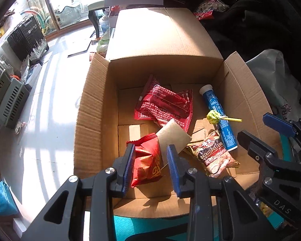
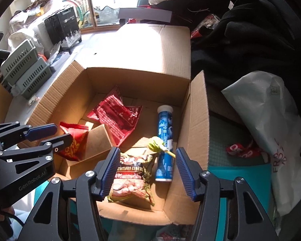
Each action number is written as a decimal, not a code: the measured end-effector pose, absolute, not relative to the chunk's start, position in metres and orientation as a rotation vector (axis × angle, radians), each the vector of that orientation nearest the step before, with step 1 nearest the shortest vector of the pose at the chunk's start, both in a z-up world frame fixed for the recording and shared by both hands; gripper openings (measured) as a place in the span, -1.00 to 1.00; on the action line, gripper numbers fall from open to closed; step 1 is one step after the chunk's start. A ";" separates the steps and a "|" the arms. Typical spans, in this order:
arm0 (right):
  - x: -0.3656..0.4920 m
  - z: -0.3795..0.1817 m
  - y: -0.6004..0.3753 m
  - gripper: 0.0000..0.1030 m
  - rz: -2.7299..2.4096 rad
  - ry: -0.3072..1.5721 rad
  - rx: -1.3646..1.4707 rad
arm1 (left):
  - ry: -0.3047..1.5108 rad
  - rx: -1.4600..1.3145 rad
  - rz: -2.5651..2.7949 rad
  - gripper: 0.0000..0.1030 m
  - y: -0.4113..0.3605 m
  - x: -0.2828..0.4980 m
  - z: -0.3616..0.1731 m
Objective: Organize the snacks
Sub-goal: 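Carry the red bag and lollipop into the cardboard box and release both, then withdraw both tools from the box toward the remaining snacks on the mat, then grasp the clear cookie bag with the left tool while the right tool grasps the waffle pack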
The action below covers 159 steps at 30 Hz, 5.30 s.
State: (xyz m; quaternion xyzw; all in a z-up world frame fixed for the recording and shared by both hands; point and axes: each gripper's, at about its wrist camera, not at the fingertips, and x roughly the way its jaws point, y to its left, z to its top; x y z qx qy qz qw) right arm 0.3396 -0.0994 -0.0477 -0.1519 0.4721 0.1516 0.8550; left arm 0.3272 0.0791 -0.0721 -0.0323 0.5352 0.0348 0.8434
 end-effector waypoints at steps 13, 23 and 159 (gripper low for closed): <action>0.320 -0.008 -0.115 0.45 0.280 0.953 -0.274 | 1.067 -0.048 0.141 0.20 0.075 0.311 -0.033; 0.286 0.045 -0.126 0.62 0.254 0.861 -0.253 | 0.933 -0.024 0.119 0.20 0.065 0.271 0.021; 0.208 -0.147 -0.267 0.50 -0.029 1.202 -0.088 | 1.261 -0.093 -0.176 -0.20 -0.058 0.242 -0.172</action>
